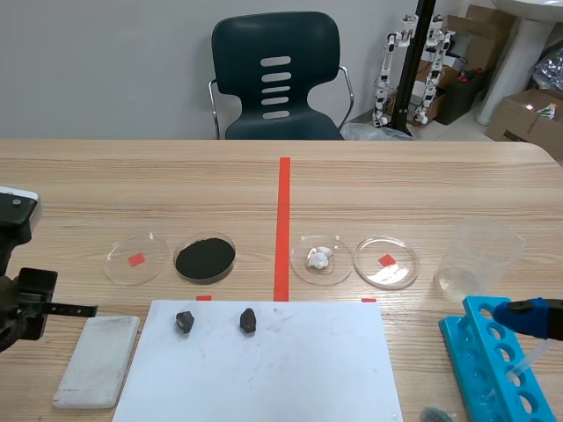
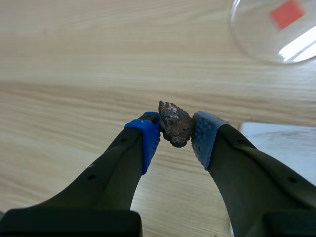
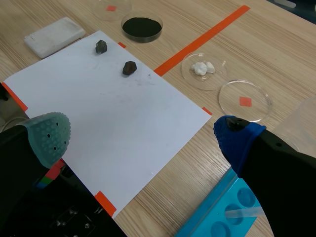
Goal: Rub the mineral on the streak plate
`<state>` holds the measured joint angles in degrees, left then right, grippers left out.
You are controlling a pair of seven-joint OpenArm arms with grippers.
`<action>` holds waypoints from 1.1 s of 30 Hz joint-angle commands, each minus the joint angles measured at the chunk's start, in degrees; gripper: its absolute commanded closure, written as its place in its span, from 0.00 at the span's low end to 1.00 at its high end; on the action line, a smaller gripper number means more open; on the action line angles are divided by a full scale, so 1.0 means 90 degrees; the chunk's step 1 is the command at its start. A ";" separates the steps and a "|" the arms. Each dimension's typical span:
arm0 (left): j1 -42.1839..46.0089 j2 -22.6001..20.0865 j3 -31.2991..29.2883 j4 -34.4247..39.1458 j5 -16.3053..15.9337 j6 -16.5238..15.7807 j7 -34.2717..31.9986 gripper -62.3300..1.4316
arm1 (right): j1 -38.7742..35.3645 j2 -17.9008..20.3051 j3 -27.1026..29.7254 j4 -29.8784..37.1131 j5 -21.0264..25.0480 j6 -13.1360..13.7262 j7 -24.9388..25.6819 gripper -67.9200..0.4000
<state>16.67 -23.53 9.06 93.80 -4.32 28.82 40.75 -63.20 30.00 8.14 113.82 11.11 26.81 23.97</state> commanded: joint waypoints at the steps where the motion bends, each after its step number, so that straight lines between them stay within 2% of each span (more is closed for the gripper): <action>1: 0.0226 -0.0041 -0.0029 0.0279 0.0051 -0.0007 -0.0461 0.77 | 0.0024 -0.0002 0.0017 0.0049 0.0073 -0.0002 0.0090 0.11; 2: 0.0393 -0.0039 -0.0027 0.0447 -0.0007 -0.0073 -0.0789 0.77 | 0.0024 -0.0002 0.0017 0.0049 0.0073 -0.0002 0.0090 0.11; 4: 0.0743 -0.0039 -0.0027 0.0804 -0.0223 -0.0527 -0.1447 0.77 | 0.0024 -0.0002 0.0017 0.0049 0.0073 -0.0002 0.0090 0.11; 6: 0.1120 -0.0036 -0.0015 0.1175 -0.0386 -0.1229 -0.2057 0.77 | 0.0024 -0.0002 0.0017 0.0049 0.0073 -0.0002 0.0090 0.11; 10: 0.1812 -0.0034 0.0002 0.1829 -0.0559 -0.2866 -0.3288 0.77 | 0.0024 -0.0002 0.0017 0.0049 0.0073 -0.0002 0.0090 0.11; 12: 0.2086 -0.0032 0.0002 0.2062 -0.0568 -0.3495 -0.3774 0.77 | 0.0024 -0.0002 0.0017 0.0049 0.0073 -0.0002 0.0090 0.11; 14: 0.2297 -0.0034 0.0002 0.2220 -0.0566 -0.3912 -0.4104 0.77 | 0.0024 -0.0002 0.0017 0.0049 0.0073 -0.0002 0.0090 0.11; 17: 0.2562 -0.0034 0.0002 0.2344 -0.0566 -0.4180 -0.4337 0.77 | 0.0024 -0.0002 0.0017 0.0049 0.0073 -0.0002 0.0090 0.11; 33: 0.2909 -0.0036 0.0002 0.2378 -0.0563 -0.4175 -0.4405 0.77 | 0.0024 -0.0002 0.0017 0.0049 0.0073 -0.0002 0.0090 0.11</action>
<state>42.87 -23.68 9.10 114.78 -9.23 -8.82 2.28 -63.20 30.00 8.14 113.82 11.11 26.81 23.97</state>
